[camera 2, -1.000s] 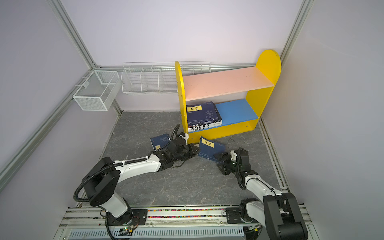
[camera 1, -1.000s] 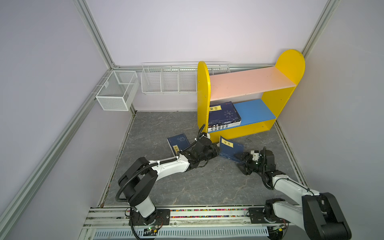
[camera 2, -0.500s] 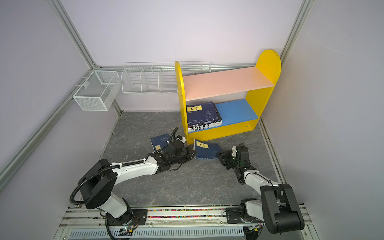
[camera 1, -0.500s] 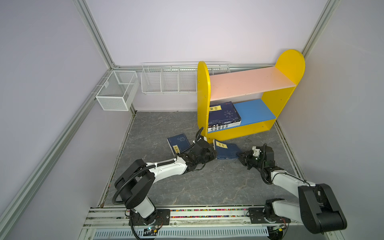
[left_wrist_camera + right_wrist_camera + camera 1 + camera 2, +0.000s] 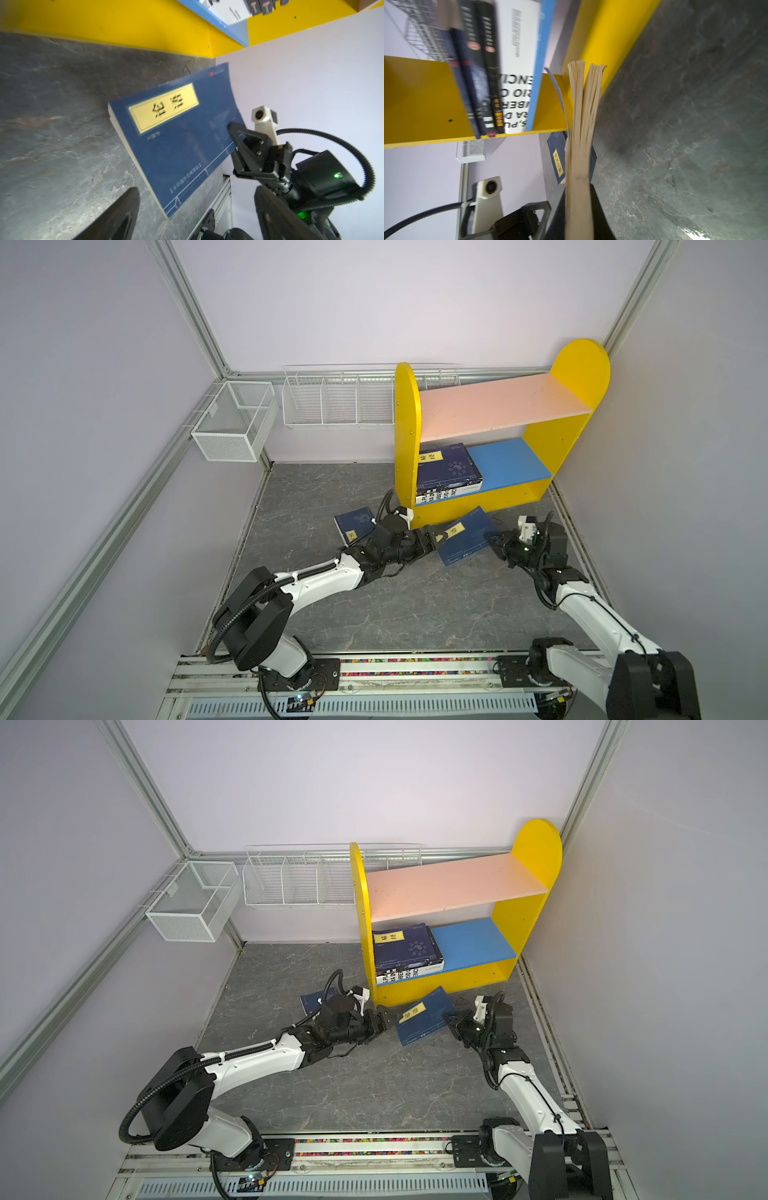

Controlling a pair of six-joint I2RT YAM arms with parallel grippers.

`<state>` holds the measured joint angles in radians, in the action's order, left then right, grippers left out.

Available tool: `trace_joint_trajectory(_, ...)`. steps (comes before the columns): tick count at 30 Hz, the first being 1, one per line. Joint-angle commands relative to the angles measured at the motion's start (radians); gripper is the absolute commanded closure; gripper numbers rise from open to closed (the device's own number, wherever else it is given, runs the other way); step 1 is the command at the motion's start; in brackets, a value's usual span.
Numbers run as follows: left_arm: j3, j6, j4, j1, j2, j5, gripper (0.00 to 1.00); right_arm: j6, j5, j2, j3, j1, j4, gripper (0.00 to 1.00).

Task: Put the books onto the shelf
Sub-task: 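Lift the blue book upright with both grippers and raise it toward the shelf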

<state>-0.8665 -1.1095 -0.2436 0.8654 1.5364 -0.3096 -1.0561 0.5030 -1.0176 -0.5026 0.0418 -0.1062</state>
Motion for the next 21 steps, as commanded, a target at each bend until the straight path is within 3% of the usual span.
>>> trace_joint_trajectory(1,0.033,-0.071,-0.096,0.007,0.041,-0.102,0.12,0.036,0.053,0.038,-0.020,-0.018,0.021,0.88)
trace_joint_trajectory(5,0.075,-0.136,-0.248,0.012,0.072,-0.124,0.11,-0.004,0.089,0.045,-0.035,-0.021,-0.030,0.87)
trace_joint_trajectory(15,0.070,-0.202,-0.405,0.021,0.150,-0.108,0.11,-0.027,0.140,0.113,-0.088,-0.022,-0.057,0.87)
trace_joint_trajectory(21,0.041,-0.239,-0.572,0.019,0.190,-0.079,0.20,-0.083,0.182,0.116,-0.081,-0.023,-0.125,0.87)
